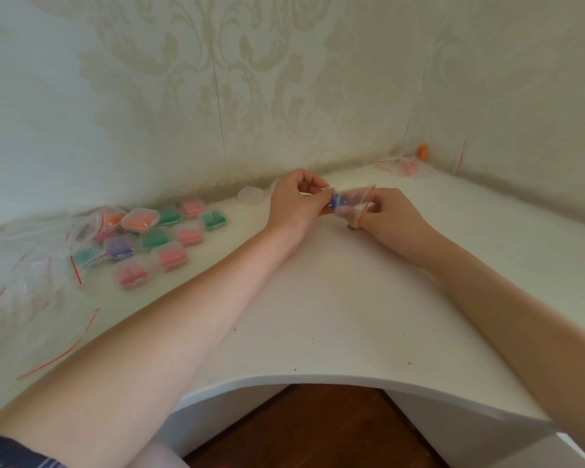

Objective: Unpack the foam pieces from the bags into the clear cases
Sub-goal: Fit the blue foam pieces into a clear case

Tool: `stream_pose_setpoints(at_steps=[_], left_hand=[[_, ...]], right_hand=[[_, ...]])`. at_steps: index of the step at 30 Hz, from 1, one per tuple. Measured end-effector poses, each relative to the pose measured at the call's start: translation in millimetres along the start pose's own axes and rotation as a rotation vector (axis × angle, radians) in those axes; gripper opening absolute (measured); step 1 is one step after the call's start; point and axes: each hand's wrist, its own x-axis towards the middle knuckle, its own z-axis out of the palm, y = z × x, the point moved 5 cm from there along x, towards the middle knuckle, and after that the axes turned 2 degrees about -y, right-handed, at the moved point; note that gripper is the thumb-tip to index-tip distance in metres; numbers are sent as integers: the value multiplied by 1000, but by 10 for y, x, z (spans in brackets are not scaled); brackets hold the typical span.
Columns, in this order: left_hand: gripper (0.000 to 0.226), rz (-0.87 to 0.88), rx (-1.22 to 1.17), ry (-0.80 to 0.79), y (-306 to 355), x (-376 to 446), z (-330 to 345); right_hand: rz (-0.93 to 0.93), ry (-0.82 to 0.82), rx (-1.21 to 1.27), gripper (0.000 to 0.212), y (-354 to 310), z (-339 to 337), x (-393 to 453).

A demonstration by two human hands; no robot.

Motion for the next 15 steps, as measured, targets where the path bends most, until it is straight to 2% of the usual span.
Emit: stream_pose_setpoints(at_steps=[5,8,12,15], left_hand=[[19,-47,-81,-24,-44,-19,33],[21,-84,-123,-9,-50,-15,29],[26,-152,-171,50,-58,-18,6],[27,-174,-220,88,-70,-24,-15]], right_hand=[[-126,134,-254,19,-70,-33,1],[-189,195,-278,15,-93,-57,1],[-232,145,-297,11,-94,-20,48],[-190,82,-317,13,-31,6,87]])
